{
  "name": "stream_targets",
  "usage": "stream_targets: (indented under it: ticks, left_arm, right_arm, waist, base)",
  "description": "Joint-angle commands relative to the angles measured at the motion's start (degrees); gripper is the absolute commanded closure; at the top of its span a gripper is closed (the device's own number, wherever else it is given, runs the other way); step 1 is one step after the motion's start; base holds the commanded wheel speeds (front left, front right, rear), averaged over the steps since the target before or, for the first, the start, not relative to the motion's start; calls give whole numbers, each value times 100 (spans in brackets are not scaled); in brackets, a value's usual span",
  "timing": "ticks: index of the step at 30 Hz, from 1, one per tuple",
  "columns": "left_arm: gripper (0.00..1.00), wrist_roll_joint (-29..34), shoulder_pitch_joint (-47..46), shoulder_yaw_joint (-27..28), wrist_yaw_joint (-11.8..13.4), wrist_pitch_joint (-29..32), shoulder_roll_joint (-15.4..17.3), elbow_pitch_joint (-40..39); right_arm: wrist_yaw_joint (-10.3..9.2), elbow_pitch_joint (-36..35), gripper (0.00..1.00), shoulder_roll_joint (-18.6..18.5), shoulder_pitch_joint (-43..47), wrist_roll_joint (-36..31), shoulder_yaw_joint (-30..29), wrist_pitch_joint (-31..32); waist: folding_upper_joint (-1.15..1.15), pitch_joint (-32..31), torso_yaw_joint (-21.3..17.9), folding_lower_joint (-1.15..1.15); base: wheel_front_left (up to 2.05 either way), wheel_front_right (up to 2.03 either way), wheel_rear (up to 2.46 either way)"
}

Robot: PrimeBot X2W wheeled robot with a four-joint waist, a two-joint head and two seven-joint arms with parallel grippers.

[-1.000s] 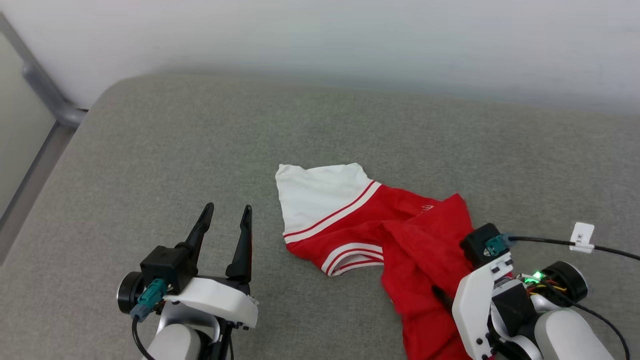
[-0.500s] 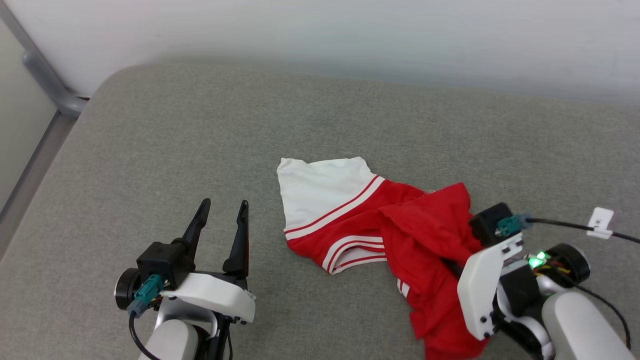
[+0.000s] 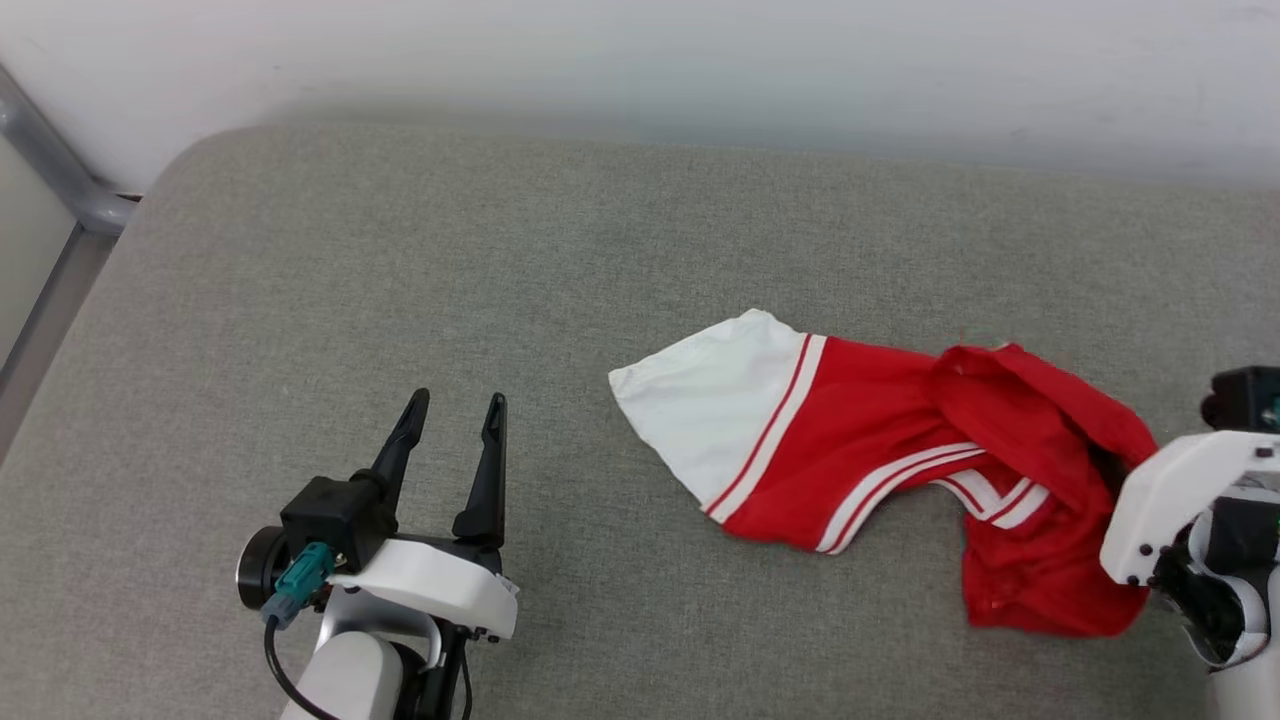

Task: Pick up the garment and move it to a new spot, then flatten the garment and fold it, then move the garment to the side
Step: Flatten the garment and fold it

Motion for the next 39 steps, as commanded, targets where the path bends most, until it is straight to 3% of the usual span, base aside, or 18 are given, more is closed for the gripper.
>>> stream_targets:
  ticks: [1,4,5,6,7,11,17,22,28,34,39]
  left_arm:
    - [0,39,-69,31,-32,-14,-18,24]
    - [0,66,-90,62,-55,-14,-49,40]
    - [0,72,-92,72,-60,-14,-58,47]
    - [0,72,-92,72,-60,-14,-58,47]
    - [0,90,-81,102,-73,-13,-69,62]
    - [0,111,-45,130,-98,-14,-84,99]
    - [0,145,117,188,-70,-13,-115,140]
    - [0,185,282,194,-40,-13,-126,125]
    - [0,188,404,160,-42,-13,-103,124]
    - [0,163,407,83,-50,-11,-114,111]
    - [0,164,276,22,-65,-10,-126,73]
  right_arm:
    - [-4,275,100,93,-4,25,-326,-166]
    - [-3,623,96,220,65,120,-635,-373]
    - [-3,707,51,220,88,92,-686,-479]
    - [-3,707,51,220,88,92,-686,-479]
    - [-4,856,0,330,129,212,-770,-679]
    - [-3,902,0,389,180,282,-729,-1139]
    - [-3,519,0,486,480,204,-620,-2774]
    - [-3,193,0,568,852,73,-426,-3224]
    - [-3,-266,0,587,1382,-113,-116,-2467]
    - [-3,-852,0,328,1680,-74,264,-1125]
    - [-3,-1244,0,5,1396,-10,655,-370]
  waist:
    - [0,60,13,-1]
    - [0,90,11,-1]
    - [0,92,7,-1]
    - [0,92,7,-1]
    - [0,79,-8,-1]
    - [0,10,-40,-1]
    - [0,-248,-143,-1]
    - [0,-473,-263,-1]
    - [0,-599,-418,-1]
    - [0,-562,-491,-1]
    - [0,-375,-463,-1]
  base:
    - [0,0,0]
    - [0,0,0]
    - [0,0,0]
    - [0,0,0]
    - [0,0,0]
    - [0,0,0]
    - [0,0,0]
    - [0,0,0]
    - [0,0,0]
    - [0,0,0]
    - [0,0,0]
